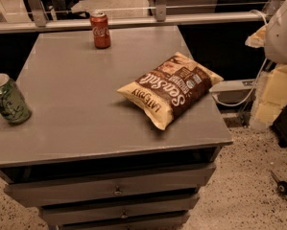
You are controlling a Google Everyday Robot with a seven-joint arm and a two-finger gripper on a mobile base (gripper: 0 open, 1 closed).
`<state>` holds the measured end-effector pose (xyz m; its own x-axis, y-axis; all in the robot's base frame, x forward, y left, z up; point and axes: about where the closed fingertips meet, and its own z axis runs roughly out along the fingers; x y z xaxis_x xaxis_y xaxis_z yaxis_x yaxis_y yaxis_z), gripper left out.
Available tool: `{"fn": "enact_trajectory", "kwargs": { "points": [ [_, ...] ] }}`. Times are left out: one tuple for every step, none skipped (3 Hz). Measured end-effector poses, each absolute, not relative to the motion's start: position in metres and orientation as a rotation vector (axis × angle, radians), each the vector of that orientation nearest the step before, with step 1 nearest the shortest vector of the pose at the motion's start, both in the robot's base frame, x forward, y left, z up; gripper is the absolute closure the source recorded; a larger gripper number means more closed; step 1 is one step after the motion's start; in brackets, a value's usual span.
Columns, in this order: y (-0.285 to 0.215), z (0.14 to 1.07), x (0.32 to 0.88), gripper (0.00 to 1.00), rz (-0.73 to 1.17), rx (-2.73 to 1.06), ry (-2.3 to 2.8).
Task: Move brown chip bag near green can
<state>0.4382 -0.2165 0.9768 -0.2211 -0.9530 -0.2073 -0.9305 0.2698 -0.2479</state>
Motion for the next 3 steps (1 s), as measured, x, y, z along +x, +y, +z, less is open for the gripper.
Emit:
{"fn": "enact_trajectory", "kwargs": {
  "points": [
    [-0.216,0.977,0.438,0.0,-0.1,-1.723,2.23],
    [-0.212,0.966,0.443,0.0,-0.049,-1.742,2.206],
    [-0.195,0.923,0.462,0.0,0.081,-1.76,2.157]
  ]
}}
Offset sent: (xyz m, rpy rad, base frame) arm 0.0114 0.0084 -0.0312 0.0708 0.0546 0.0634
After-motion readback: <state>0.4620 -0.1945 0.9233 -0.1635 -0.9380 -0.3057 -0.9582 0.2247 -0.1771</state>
